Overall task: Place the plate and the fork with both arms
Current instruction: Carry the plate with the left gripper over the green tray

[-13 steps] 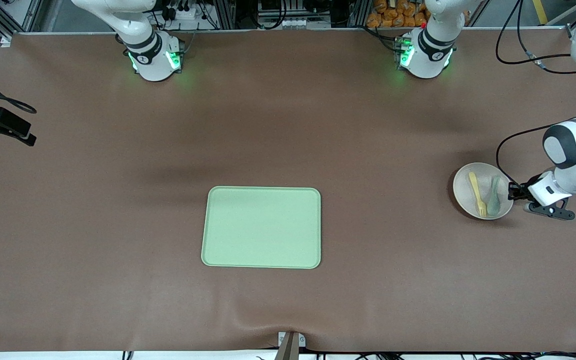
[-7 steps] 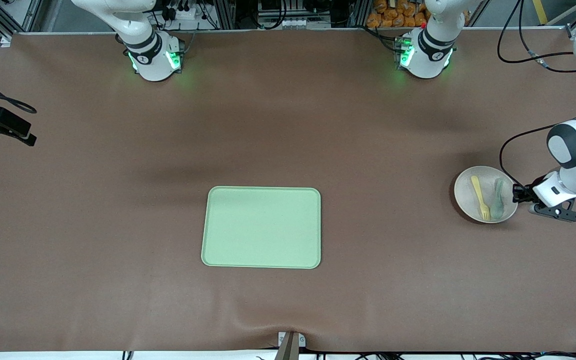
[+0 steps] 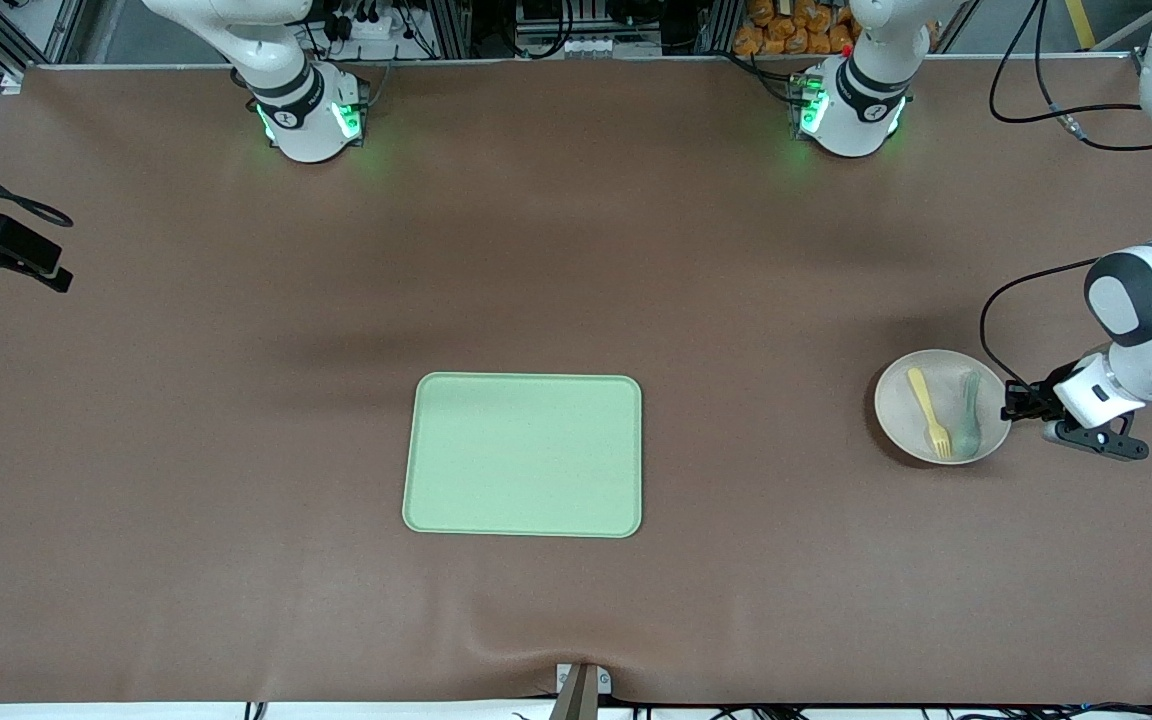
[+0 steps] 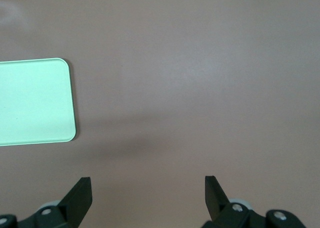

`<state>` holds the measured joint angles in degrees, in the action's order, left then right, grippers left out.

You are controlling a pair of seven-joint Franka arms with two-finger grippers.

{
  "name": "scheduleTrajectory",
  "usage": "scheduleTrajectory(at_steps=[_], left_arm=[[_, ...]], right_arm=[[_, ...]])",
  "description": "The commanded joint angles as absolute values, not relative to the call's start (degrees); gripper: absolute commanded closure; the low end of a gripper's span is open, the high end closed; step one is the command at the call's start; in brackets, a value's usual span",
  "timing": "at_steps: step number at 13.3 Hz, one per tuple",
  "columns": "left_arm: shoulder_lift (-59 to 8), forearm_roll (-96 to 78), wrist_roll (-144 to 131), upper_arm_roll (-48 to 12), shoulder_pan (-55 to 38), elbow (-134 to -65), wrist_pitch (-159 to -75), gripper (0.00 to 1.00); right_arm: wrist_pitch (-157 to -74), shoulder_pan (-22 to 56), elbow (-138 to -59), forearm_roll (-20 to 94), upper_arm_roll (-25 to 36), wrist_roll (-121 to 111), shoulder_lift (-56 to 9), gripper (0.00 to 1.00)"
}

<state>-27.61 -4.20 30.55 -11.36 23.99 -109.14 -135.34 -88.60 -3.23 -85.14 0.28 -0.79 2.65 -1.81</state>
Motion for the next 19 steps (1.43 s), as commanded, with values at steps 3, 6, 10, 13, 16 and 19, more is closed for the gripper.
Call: scheduleTrajectory(at_steps=[3, 6, 10, 13, 16, 19], left_arm=[[-28.1, -12.6, 28.8, -13.2, 22.9, -102.5, -127.6, 1.00], [-30.7, -12.9, 23.7, -13.3, 19.0, -96.3, -122.9, 1.00], [-31.9, -13.0, 12.0, -13.4, 11.1, -93.3, -121.6, 1.00], [-33.3, -13.0, 2.2, -13.4, 4.9, -90.6, -121.6, 1.00], [-34.4, -16.2, -4.5, -13.3, 0.0, -88.4, -121.6, 1.00], [-38.7, -16.7, -11.7, -13.3, -5.1, -81.8, -121.7, 1.00]], right_arm=[[-88.4, -3.4, -84.8, 1.1, -0.7, 2.5, -1.7, 0.00], [-88.6, -3.3, -84.7, 0.7, -0.7, 2.4, -1.5, 0.00], [-88.6, -3.6, -84.7, 1.1, -0.7, 2.2, -1.7, 0.00], [-89.5, -3.5, -84.7, 1.0, -0.7, 2.0, -1.8, 0.00], [-90.1, -3.5, -84.7, 1.0, -0.7, 2.0, -1.7, 0.00], [-90.4, -4.0, -84.7, 1.1, -0.7, 1.9, -1.8, 0.00]])
